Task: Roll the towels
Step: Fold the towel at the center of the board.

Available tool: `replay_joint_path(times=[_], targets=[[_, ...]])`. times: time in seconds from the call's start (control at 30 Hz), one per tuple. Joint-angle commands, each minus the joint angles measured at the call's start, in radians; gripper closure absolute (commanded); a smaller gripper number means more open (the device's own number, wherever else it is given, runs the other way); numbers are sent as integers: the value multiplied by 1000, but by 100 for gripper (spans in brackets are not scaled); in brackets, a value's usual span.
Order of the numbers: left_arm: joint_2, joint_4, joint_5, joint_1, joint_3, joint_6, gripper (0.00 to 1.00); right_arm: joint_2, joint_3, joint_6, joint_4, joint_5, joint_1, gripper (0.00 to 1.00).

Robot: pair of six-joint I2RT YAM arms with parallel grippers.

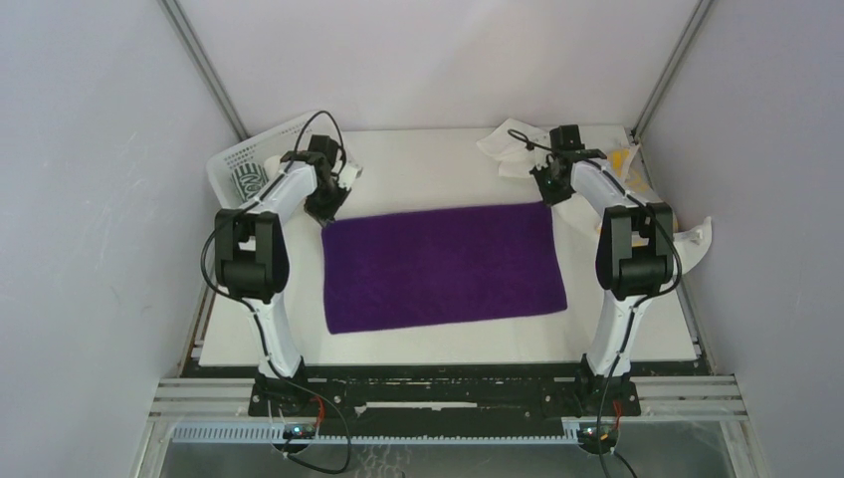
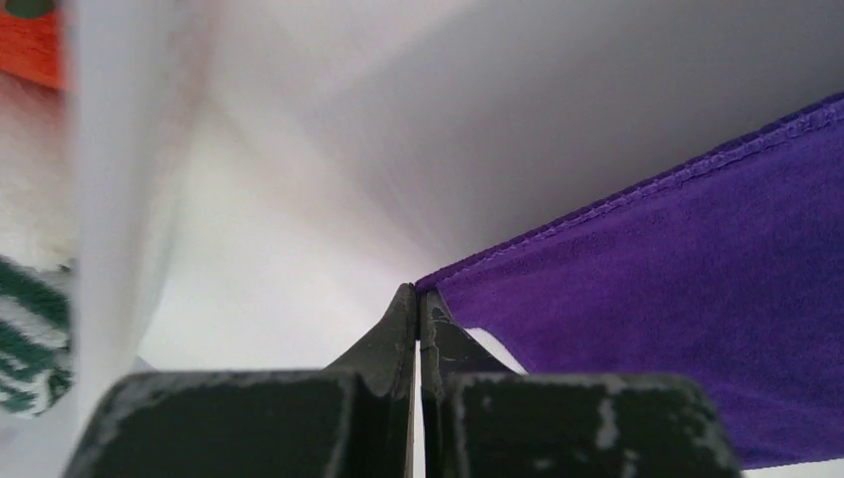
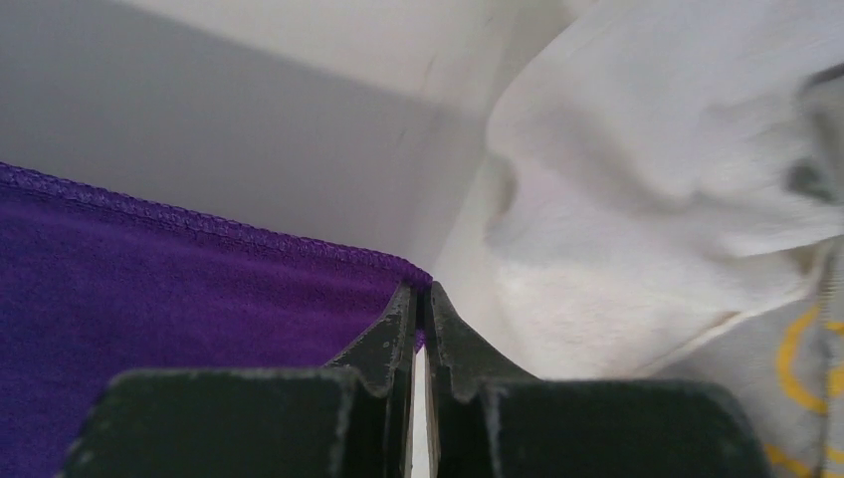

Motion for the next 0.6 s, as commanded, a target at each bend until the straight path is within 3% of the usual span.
replay_joint_path(times=[0.0,0.57], targets=[[-92,54,-54,9,52,12,100,-75,36,-14,84,68,-14,100],[-307,174,-50,-10,-179,-16,100,-293,-219,42,253,96,-22,100]])
